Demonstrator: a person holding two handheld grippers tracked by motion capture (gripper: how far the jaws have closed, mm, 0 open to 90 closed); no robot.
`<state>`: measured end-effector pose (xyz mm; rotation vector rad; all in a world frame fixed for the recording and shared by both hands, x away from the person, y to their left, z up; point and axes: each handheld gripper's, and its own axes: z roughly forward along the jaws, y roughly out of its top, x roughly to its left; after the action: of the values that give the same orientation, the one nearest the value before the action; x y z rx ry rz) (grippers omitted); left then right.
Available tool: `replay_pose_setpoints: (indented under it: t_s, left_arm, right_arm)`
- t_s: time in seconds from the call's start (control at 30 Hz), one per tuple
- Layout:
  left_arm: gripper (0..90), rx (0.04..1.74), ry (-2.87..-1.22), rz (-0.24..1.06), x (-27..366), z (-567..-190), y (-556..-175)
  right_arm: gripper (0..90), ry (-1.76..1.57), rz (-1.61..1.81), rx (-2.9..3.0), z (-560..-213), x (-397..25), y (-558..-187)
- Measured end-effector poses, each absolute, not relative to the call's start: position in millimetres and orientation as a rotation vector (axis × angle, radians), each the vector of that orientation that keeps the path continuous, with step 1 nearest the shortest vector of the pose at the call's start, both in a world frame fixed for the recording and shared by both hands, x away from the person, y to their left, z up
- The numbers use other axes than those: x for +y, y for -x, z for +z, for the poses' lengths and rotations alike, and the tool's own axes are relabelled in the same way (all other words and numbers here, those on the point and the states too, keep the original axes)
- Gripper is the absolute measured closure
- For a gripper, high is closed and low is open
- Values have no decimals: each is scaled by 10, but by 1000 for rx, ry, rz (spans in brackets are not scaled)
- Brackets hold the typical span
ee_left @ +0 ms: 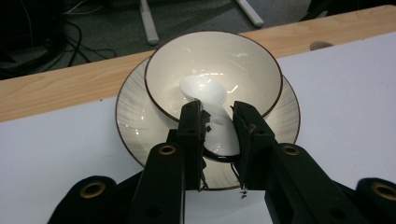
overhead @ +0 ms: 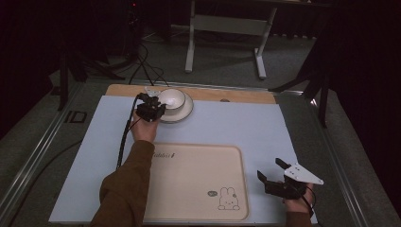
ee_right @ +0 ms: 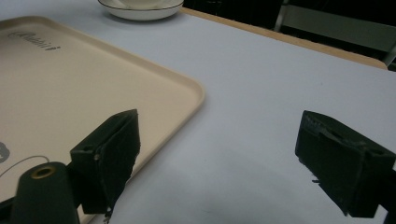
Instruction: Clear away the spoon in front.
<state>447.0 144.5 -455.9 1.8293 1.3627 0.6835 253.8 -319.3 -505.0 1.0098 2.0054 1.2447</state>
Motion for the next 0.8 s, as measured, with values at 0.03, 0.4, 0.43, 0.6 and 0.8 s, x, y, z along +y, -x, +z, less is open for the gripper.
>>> replay_pose_setpoints:
  t_s: [0.03,0.4,0.43,0.6,0.8]
  left_arm:
    - [744,1365,-1826,684,1452,-4543,-4457]
    - [744,1343,-1837,706,1518,-4408,-4319]
    - [744,1344,-1833,707,1523,-4400,-4303]
    - [744,1341,-1822,711,1555,-4354,-4224]
    - [744,1331,-1816,724,1570,-4307,-4134]
  right_arm:
    - [136,-1009,1244,2006,-5051,-3193,-2539]
    - [137,-1008,1244,2003,-5050,-3189,-2537]
    - [136,-1008,1242,2004,-5050,-3189,-2537]
    - [137,-1007,1242,2003,-5049,-3186,-2535]
    - [136,-1010,1246,1998,-5044,-3191,-2529]
